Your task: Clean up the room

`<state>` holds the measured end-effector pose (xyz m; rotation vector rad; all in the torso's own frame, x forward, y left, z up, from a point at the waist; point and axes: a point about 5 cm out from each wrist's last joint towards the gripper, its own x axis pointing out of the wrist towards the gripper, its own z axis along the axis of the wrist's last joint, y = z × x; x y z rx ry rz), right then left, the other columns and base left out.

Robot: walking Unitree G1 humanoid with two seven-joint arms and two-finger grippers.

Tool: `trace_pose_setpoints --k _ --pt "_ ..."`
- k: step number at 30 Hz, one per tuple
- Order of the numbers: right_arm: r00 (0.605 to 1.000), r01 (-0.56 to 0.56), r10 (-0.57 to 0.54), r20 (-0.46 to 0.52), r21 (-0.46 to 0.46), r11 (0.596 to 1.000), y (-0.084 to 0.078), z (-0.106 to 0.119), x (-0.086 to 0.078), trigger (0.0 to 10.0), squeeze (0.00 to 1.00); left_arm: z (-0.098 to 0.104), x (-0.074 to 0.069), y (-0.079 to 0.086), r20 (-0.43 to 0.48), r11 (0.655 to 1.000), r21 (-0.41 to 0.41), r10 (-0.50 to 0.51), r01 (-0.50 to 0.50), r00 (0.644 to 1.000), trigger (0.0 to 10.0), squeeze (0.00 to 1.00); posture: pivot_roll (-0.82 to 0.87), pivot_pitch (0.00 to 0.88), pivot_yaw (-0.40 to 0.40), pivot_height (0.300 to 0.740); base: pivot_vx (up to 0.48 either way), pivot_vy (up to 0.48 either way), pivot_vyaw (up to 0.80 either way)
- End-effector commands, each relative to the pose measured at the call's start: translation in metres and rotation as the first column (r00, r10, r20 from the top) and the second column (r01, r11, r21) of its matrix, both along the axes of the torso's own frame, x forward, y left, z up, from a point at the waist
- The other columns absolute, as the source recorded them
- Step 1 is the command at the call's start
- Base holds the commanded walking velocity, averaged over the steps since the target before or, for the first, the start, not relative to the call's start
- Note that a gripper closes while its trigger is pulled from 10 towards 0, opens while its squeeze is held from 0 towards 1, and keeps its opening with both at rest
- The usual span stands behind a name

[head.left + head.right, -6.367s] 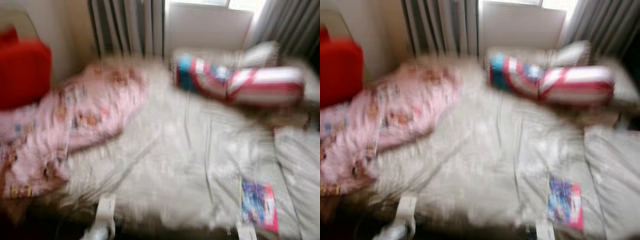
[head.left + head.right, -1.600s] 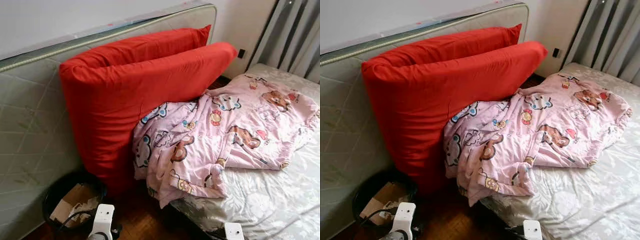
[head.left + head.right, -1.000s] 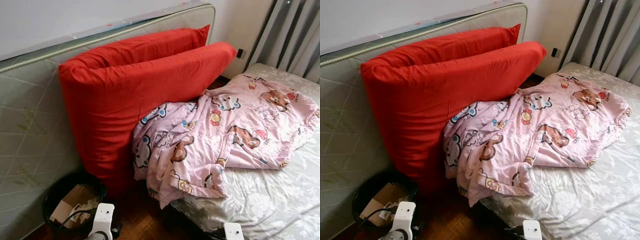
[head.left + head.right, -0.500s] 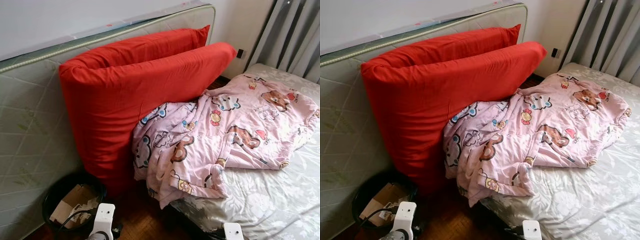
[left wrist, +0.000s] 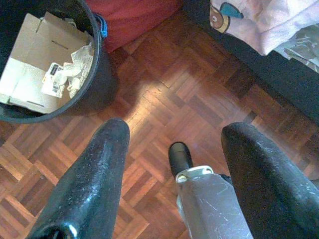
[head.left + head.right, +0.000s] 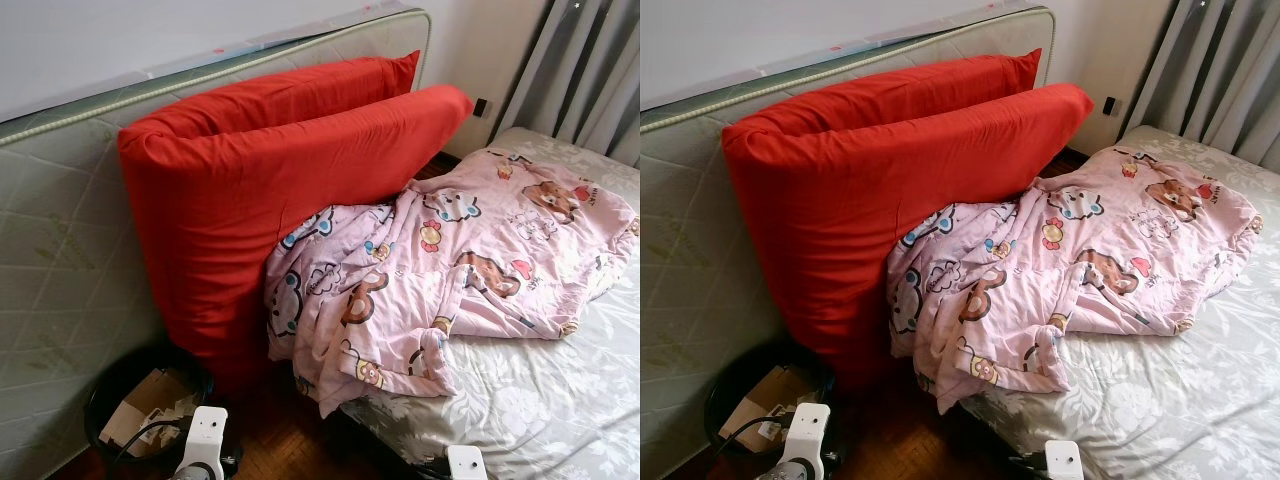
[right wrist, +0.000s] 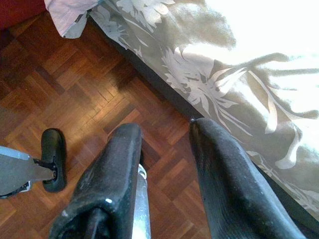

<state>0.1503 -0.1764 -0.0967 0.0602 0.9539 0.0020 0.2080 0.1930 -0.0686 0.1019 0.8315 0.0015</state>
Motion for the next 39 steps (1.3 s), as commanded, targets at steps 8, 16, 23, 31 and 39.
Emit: trace_pose_setpoints --k 8,16,23,31,39 --pt "1.000 -0.002 0.002 -0.010 -0.006 1.000 -0.0014 -0.0007 -0.0017 10.0 0.00 -0.0016 -0.0026 -0.0001 -0.012 1.000 -0.004 0.000 0.000 1.000 10.0 0.00 -0.03 0.018 -0.046 0.740 0.000 0.000 0.00" --pt "1.000 0.006 -0.006 -0.011 -0.003 1.000 -0.0015 -0.0007 -0.0016 10.0 0.00 -0.0028 -0.0051 0.0024 -0.023 1.000 -0.001 0.005 -0.005 1.000 10.0 0.00 -0.03 0.020 -0.046 0.740 0.181 0.000 -0.15" --pt "1.000 0.001 -0.001 -0.003 0.002 1.000 -0.0012 -0.0002 -0.0009 10.0 0.00 -0.0029 -0.0051 0.0024 -0.026 1.000 0.000 0.006 -0.006 1.000 10.0 0.00 -0.03 0.021 -0.047 0.740 0.255 0.000 -0.19" --pt "1.000 0.001 -0.001 -0.002 0.004 1.000 -0.0009 -0.0002 -0.0007 10.0 0.00 -0.0031 -0.0052 0.0020 -0.028 1.000 -0.001 0.007 -0.007 1.000 10.0 0.00 -0.03 0.022 -0.048 0.740 0.257 0.000 0.00" --pt "1.000 0.000 0.000 -0.002 0.005 1.000 -0.0007 -0.0002 -0.0009 10.0 0.00 -0.0029 -0.0047 0.0015 -0.026 1.000 -0.001 0.007 -0.007 1.000 10.0 0.00 -0.03 0.022 -0.047 0.740 0.258 0.000 0.00"
